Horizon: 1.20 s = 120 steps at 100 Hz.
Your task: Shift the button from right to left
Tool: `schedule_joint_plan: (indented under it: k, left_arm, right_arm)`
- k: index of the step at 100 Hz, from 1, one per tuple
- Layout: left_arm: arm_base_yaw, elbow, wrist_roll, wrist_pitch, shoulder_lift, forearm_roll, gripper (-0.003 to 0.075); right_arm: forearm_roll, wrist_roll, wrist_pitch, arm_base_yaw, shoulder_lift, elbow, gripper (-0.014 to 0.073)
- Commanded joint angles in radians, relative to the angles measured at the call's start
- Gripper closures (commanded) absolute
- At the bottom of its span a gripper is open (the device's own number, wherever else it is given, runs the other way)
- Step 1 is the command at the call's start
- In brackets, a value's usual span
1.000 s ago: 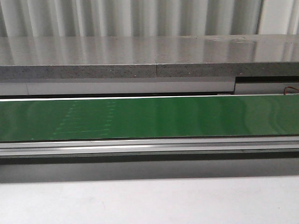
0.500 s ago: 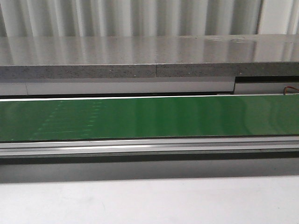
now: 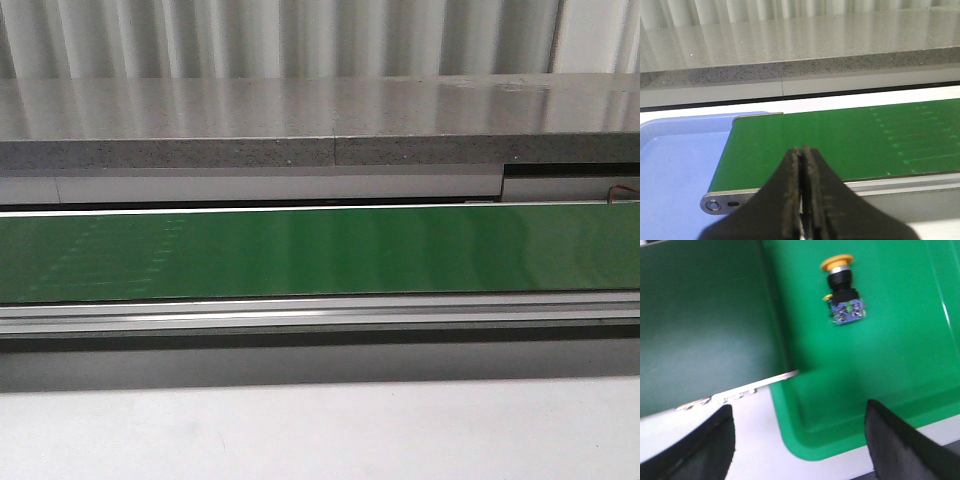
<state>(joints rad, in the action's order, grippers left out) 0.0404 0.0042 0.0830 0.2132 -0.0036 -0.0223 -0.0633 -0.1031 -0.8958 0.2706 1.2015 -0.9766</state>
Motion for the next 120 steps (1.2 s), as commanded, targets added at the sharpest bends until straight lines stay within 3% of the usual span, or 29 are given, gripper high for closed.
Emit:
schedule_joint_plan:
  k: [1, 33, 47, 95, 120]
  left_arm:
    - [-0.002, 0.038, -0.009, -0.076, -0.033, -0.004, 0.0741]
    - [-0.002, 0.038, -0.009, -0.076, -0.033, -0.004, 0.0741]
    - [-0.002, 0.038, -0.009, -0.076, -0.033, -0.004, 0.0741]
    - [-0.002, 0.038, -0.009, -0.076, -0.033, -0.004, 0.0741]
    - [-0.002, 0.038, -0.009, -0.076, -0.033, -0.004, 0.0741]
  right_arm:
    - [-0.021, -0.002, 0.061, 0.063, 0.036, -0.053, 0.0052]
    - [-0.022, -0.002, 0.167, 0.206, 0.223, -0.082, 0.0052]
    - [-0.022, 0.019, 0.134, 0.212, 0.330, -0.137, 0.0052]
    - [0.071, 0.276, 0.065, 0.212, 0.625, -0.330, 0.0052]
    - [0.073, 0.295, 0.063, 0.212, 0.733, -0.419, 0.0052]
